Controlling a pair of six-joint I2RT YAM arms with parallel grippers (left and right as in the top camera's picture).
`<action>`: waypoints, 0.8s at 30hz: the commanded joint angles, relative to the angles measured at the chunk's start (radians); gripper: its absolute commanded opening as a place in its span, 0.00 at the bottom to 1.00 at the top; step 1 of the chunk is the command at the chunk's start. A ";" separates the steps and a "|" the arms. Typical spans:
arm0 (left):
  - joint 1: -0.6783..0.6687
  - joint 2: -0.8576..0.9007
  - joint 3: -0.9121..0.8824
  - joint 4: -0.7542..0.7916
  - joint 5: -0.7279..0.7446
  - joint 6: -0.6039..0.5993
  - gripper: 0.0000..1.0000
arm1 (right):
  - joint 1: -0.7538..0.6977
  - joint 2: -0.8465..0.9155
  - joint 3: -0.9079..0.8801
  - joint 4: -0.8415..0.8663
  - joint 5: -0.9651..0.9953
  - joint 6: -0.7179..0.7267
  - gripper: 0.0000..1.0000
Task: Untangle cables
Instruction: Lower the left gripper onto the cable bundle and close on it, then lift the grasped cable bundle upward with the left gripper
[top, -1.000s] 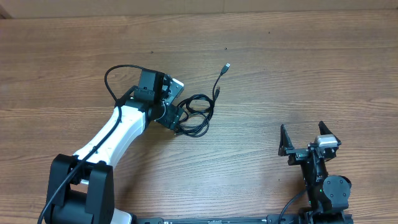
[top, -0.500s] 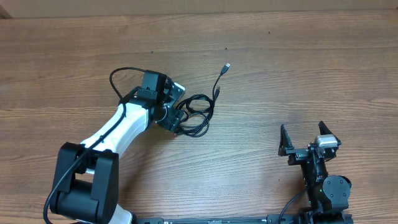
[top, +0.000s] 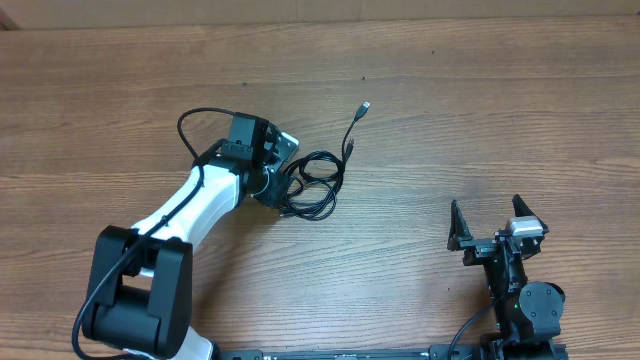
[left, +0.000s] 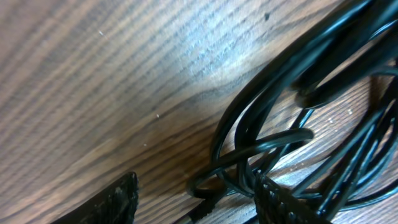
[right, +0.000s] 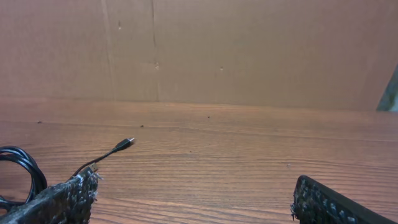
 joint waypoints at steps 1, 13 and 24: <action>-0.006 0.036 0.023 0.003 0.037 0.015 0.60 | -0.002 -0.009 -0.010 0.006 0.004 -0.001 1.00; -0.006 0.074 0.024 0.014 0.063 0.015 0.24 | -0.002 -0.009 -0.010 0.006 0.004 -0.001 1.00; -0.006 0.060 0.055 -0.015 0.108 -0.099 0.04 | -0.002 -0.009 -0.010 0.006 0.004 -0.001 1.00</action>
